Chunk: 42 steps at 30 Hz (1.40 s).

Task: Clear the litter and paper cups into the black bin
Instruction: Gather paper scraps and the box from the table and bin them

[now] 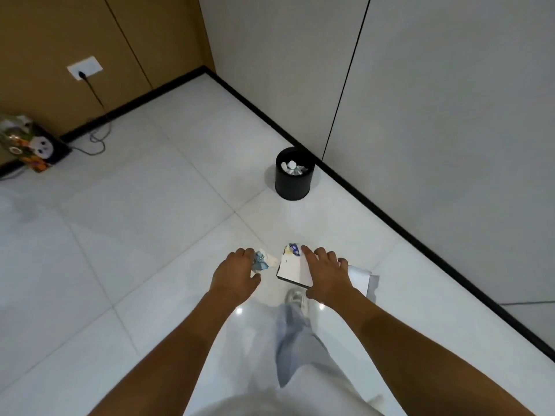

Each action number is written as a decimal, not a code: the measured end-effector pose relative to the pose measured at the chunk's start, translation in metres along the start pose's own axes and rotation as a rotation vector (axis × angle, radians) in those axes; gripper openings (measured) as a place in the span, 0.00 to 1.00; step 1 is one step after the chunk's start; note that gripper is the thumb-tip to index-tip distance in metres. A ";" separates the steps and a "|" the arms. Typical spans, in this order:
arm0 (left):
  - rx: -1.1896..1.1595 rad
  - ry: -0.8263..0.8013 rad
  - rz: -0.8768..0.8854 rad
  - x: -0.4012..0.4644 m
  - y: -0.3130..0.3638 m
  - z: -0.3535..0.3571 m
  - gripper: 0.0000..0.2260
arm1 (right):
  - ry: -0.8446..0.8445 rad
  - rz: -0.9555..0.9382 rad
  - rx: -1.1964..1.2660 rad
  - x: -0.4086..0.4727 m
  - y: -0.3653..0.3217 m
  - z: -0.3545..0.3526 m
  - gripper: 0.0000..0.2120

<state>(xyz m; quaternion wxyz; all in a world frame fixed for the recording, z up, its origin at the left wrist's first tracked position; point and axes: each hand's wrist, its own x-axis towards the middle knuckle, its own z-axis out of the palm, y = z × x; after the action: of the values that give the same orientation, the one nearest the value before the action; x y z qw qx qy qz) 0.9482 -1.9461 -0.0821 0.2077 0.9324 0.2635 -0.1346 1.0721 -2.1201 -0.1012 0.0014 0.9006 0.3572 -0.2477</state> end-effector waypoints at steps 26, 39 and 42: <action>0.033 -0.093 0.042 0.507 0.069 -0.145 0.22 | -0.052 0.128 -0.055 0.441 0.134 -0.228 0.50; 0.009 -0.158 -0.046 0.677 0.056 -0.083 0.20 | -0.156 0.143 0.075 0.600 0.202 -0.198 0.49; 0.020 -0.184 -0.073 0.712 0.051 -0.038 0.20 | -0.162 0.135 0.077 0.635 0.221 -0.164 0.48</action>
<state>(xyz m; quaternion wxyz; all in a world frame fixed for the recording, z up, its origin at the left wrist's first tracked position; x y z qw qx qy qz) 1.5693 -1.6582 -0.2893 0.2164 0.9080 0.2757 -0.2296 1.6823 -1.8468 -0.2796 0.0124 0.8991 0.2845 -0.3325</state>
